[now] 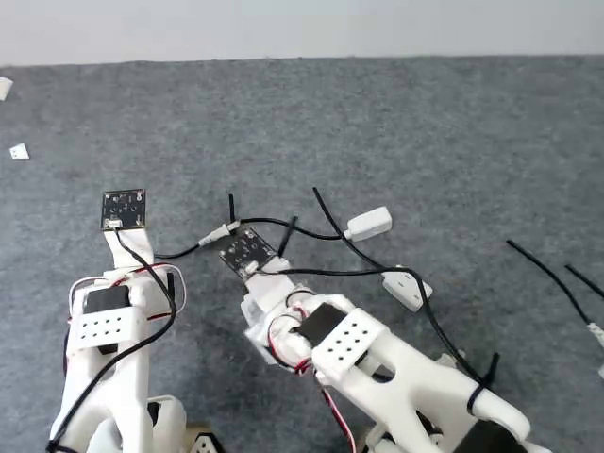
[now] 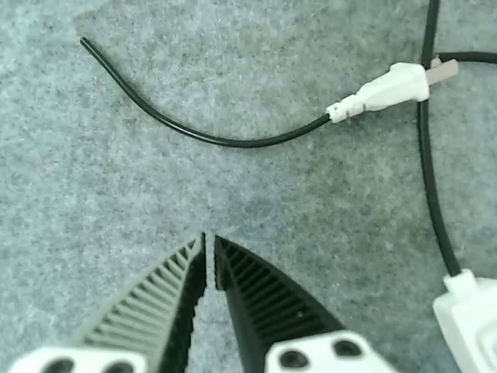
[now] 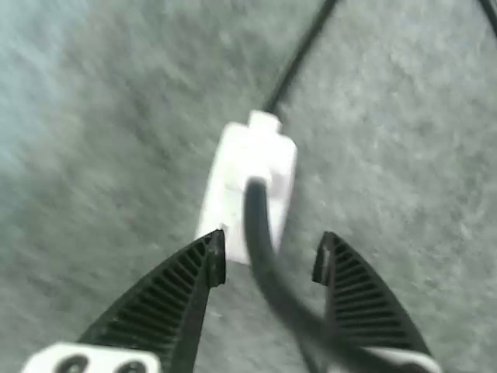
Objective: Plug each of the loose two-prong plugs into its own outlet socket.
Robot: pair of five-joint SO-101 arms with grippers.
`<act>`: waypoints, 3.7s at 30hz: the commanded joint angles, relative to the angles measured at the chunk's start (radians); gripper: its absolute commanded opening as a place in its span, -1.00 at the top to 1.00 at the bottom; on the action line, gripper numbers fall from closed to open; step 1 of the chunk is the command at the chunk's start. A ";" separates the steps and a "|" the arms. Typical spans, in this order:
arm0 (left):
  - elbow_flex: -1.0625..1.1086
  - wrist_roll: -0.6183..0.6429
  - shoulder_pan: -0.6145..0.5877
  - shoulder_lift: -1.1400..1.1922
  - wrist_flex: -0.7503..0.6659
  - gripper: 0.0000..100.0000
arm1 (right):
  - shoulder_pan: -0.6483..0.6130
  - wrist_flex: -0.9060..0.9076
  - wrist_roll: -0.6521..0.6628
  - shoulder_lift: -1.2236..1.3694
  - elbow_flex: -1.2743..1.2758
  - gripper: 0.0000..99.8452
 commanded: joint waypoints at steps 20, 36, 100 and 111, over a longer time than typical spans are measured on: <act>-0.031 0.003 -0.025 -0.018 -0.046 0.97 | -0.019 0.059 0.032 0.409 -0.331 0.91; -0.033 0.003 -0.018 -0.018 -0.049 0.97 | 0.489 0.380 0.180 -0.102 -0.331 0.98; 0.051 0.078 0.184 -0.009 -0.153 0.64 | 1.920 0.516 0.302 0.030 -0.528 0.64; -0.136 0.169 0.338 0.124 0.003 0.64 | 1.824 0.645 0.296 -0.315 -0.374 0.70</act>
